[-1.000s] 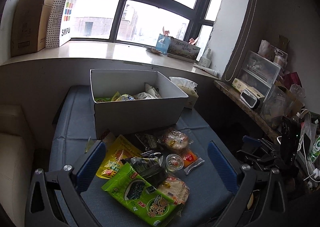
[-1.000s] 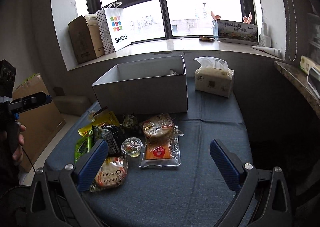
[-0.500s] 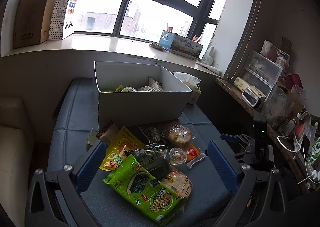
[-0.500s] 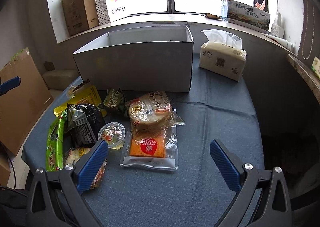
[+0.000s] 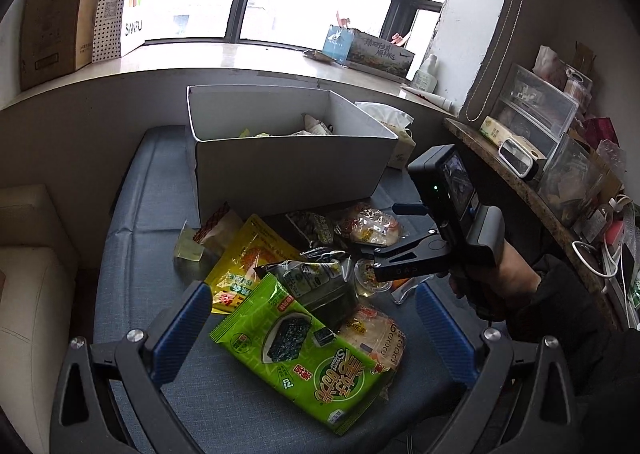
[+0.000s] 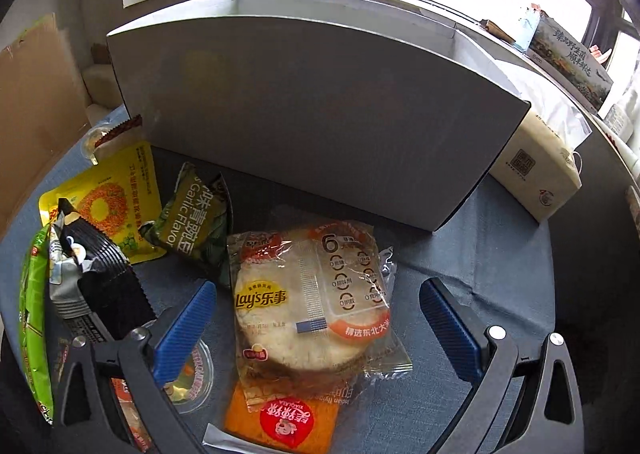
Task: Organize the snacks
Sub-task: 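Grasp the round bread bag with the right gripper while the left grasps the green seaweed pack, then drop the bread bag and seaweed pack into the white box, opening both grippers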
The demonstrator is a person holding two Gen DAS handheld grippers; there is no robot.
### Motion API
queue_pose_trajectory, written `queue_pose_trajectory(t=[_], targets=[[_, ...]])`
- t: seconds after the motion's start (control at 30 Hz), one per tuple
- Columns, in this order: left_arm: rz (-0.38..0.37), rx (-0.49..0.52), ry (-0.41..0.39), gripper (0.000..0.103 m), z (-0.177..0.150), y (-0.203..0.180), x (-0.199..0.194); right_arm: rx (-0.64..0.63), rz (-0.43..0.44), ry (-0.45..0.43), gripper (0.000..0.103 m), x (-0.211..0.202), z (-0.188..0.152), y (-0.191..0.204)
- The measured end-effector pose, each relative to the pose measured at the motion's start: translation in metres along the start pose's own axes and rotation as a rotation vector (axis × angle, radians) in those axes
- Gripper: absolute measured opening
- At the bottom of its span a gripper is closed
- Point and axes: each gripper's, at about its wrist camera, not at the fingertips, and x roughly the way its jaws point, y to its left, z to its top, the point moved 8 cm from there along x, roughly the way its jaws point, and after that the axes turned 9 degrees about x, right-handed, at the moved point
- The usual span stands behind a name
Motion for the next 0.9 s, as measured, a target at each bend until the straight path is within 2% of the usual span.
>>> queue_pose_trajectory(t=[0.07, 0.3, 0.47, 0.63, 0.7, 0.83, 0.9], targets=[[0.003, -0.015, 0.018, 0.103, -0.005, 0.002, 0.004, 0.048, 0.054, 0.002, 0.077, 0.001, -0.001, -0.001], [-0.006, -0.109, 0.046, 0.103, -0.02, 0.016, 0.011, 0.133, 0.073, -0.047, 0.077, -0.02, -0.002, -0.016], [-0.055, -0.24, 0.102, 0.103, -0.034, 0.021, 0.027, 0.193, 0.09, -0.126, 0.077, -0.056, -0.007, -0.025], [-0.057, -0.436, 0.189, 0.103, -0.056, 0.032, 0.048, 0.218, 0.104, -0.198, 0.078, -0.097, -0.027, -0.024], [-0.031, -0.486, 0.226, 0.103, -0.064, 0.035, 0.055, 0.224, 0.113, -0.219, 0.078, -0.111, -0.037, -0.024], [-0.048, -0.476, 0.262, 0.103, -0.064, 0.02, 0.072, 0.238, 0.1, -0.243, 0.078, -0.133, -0.051, -0.024], [-0.005, -0.437, 0.286, 0.103, -0.063, 0.014, 0.081, 0.241, 0.095, -0.24, 0.078, -0.136, -0.057, -0.024]])
